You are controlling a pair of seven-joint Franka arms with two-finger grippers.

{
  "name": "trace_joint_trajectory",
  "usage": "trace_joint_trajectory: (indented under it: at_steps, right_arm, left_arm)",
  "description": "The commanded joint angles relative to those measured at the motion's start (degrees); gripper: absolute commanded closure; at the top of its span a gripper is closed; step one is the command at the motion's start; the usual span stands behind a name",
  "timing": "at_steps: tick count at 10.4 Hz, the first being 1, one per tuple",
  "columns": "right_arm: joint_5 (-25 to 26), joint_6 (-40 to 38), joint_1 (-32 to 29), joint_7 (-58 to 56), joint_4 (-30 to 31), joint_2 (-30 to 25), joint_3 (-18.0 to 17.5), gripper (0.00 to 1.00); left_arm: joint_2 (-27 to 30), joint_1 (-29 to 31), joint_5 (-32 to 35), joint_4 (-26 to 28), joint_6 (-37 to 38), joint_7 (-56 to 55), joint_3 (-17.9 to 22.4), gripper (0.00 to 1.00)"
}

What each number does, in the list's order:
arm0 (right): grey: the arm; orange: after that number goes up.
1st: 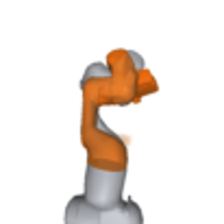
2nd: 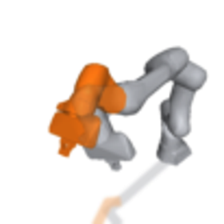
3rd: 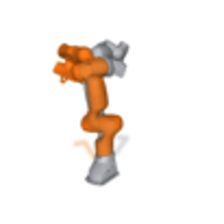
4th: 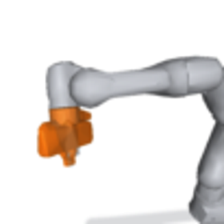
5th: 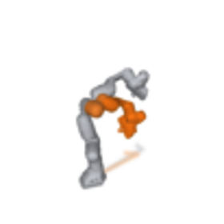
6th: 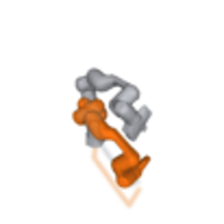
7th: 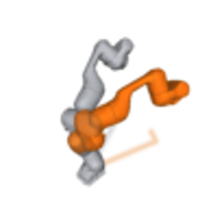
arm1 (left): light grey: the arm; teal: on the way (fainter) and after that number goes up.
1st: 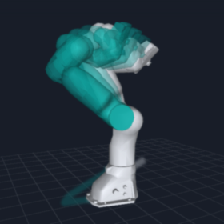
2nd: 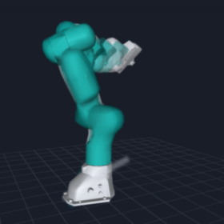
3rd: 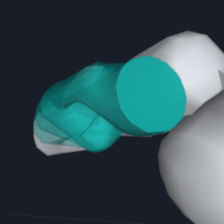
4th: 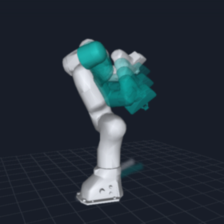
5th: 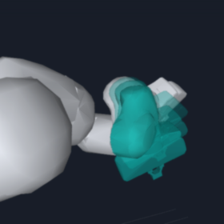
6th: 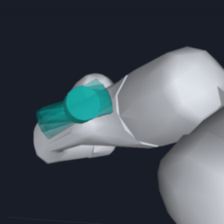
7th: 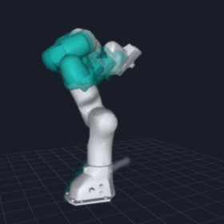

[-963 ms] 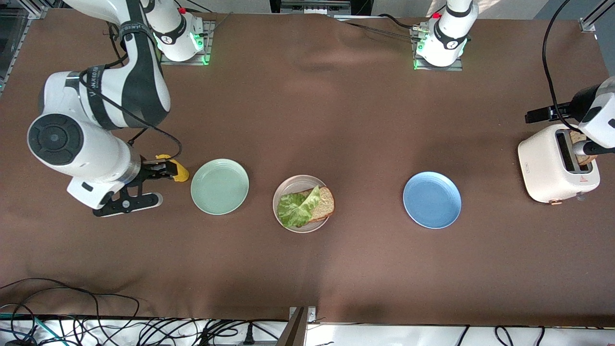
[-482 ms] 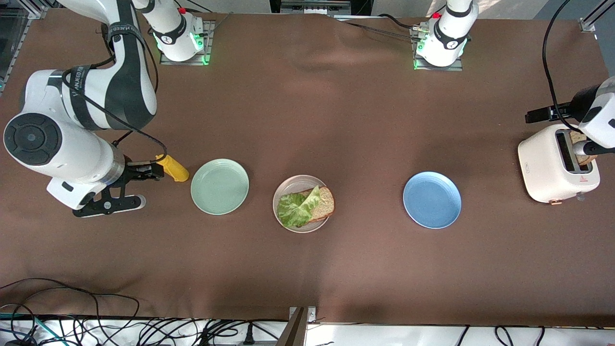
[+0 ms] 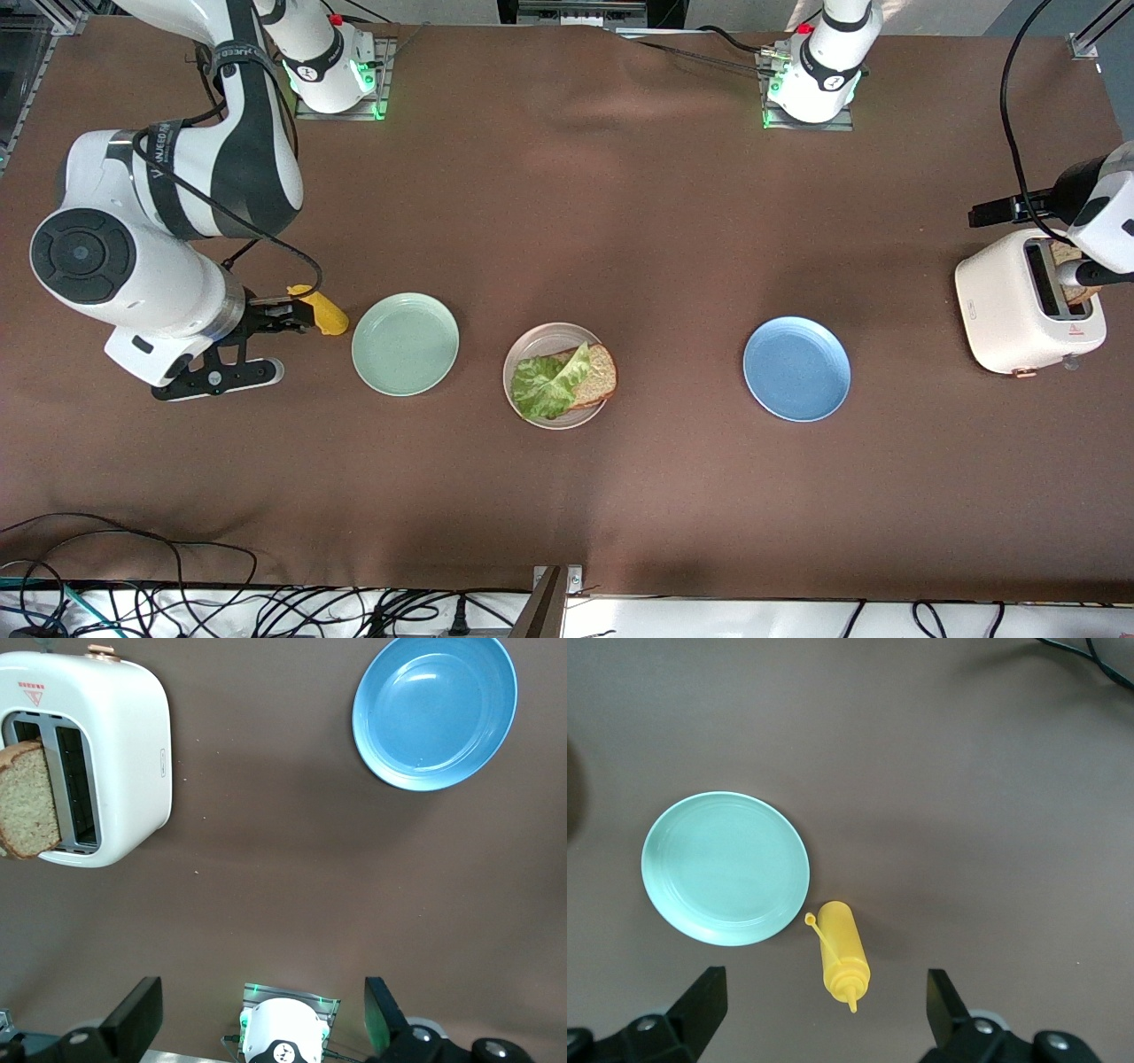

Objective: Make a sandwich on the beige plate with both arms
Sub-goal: 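Position the open right gripper beside the yellow squeeze bottle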

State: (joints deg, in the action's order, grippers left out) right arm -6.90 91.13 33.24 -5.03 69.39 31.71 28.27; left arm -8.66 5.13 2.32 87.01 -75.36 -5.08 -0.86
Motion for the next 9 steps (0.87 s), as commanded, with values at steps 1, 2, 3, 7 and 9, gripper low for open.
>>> trace_joint_trajectory:
  at_steps: [1, 2, 3, 7, 9]
  right_arm:
    - [-1.01, 0.28, 0.07, -0.68, 0.04, -0.42, 0.29, 0.0]
    - [-1.01, 0.28, 0.07, -0.6, 0.04, -0.33, 0.29, 0.0]
    - [-1.18, 0.28, 0.07, -0.68, 0.13, -0.33, 0.2, 0.0]
    - [-3.03, -0.52, -1.86, -7.69, 2.04, -1.03, 0.73, 0.0]
    - [-3.03, 0.18, -2.82, -10.59, 6.69, -3.83, 0.73, 0.0]
  left_arm:
    - [0.22, 0.15, 1.55, -0.17, 0.74, -0.02, -0.37, 0.0]
    - [0.22, 0.15, 1.55, -0.26, 0.74, -0.02, -0.37, 0.0]
    - [0.22, 0.15, 1.55, -0.26, 0.74, -0.02, -0.37, 0.0]
    - [0.22, 0.15, 1.55, -0.26, 0.74, -0.1, -0.37, 0.0]
    - [0.22, 0.15, 1.55, -0.26, 0.74, -0.1, -0.37, 0.0]
